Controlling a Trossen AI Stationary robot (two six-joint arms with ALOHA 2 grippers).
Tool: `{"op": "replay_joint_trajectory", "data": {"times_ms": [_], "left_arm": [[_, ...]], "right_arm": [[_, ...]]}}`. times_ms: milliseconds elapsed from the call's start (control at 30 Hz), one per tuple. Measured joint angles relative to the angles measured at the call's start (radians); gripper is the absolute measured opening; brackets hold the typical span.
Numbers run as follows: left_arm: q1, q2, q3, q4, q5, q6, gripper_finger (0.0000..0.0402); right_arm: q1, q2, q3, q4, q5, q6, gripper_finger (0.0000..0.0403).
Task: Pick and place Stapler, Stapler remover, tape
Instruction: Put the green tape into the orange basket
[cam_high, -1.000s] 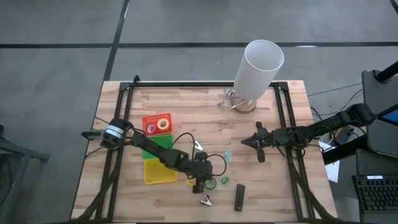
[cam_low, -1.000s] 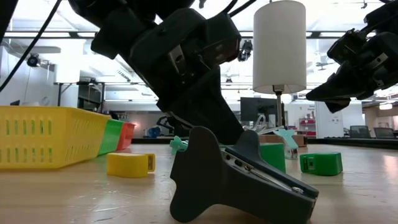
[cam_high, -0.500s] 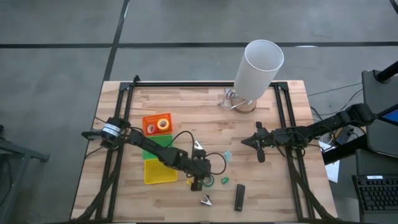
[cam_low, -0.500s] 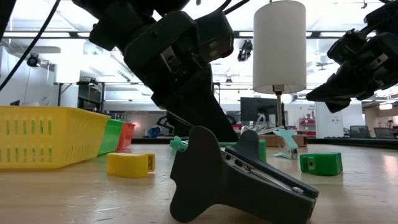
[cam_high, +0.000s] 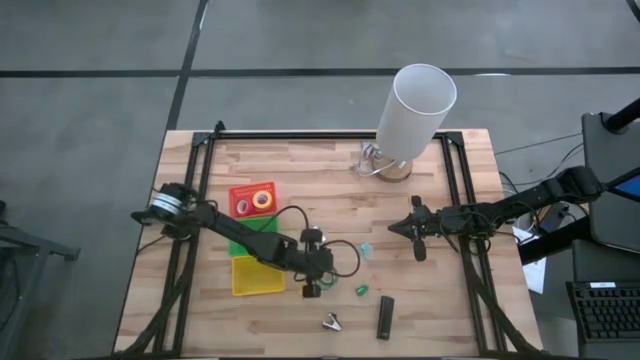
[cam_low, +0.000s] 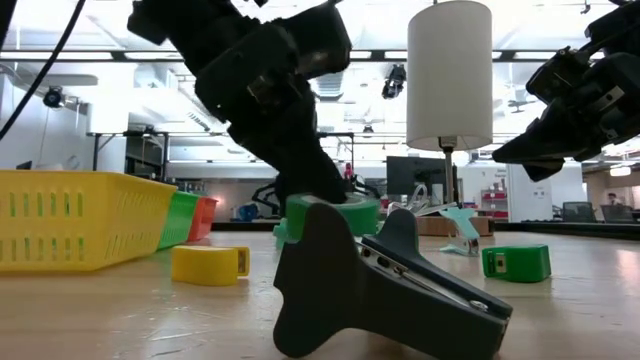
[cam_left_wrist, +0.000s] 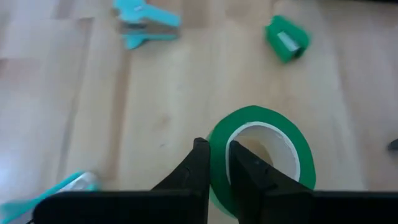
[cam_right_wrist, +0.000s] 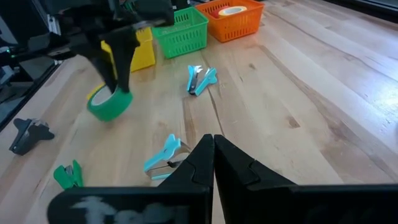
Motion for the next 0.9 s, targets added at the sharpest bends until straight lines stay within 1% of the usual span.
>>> {"op": "replay_joint_trajectory", "data": {"times_ms": [167, 433, 600, 767, 833, 900], "left_arm": [[0.000, -0.055, 0.001, -0.135, -0.101, -0.005, 0.0043], [0.000, -0.164, 0.001, -0.365, -0.258, -0.056, 0.0043], [-0.001, -0.249, -0.017, -0.567, -0.364, -0.149, 0.0043], [-0.001, -0.337, -0.060, -0.794, -0.501, -0.309, 0.0043], [0.000, -0.382, -0.097, -0.821, -0.549, -0.358, 0.0043], [0.001, -0.429, -0.144, -0.824, -0.564, -0.381, 0.0044]], "right_arm": [[0.000, 0.000, 0.000, -0.001, 0.000, 0.000, 0.0008], [0.000, 0.000, 0.000, -0.003, 0.000, 0.000, 0.0008], [0.000, 0.000, 0.000, -0.009, 0.000, 0.004, 0.0008], [0.000, 0.000, 0.000, -0.012, 0.000, 0.004, 0.0008], [0.000, 0.000, 0.000, -0.012, 0.000, 0.004, 0.0008], [0.000, 0.000, 0.000, -0.012, 0.000, 0.004, 0.0008]]}}
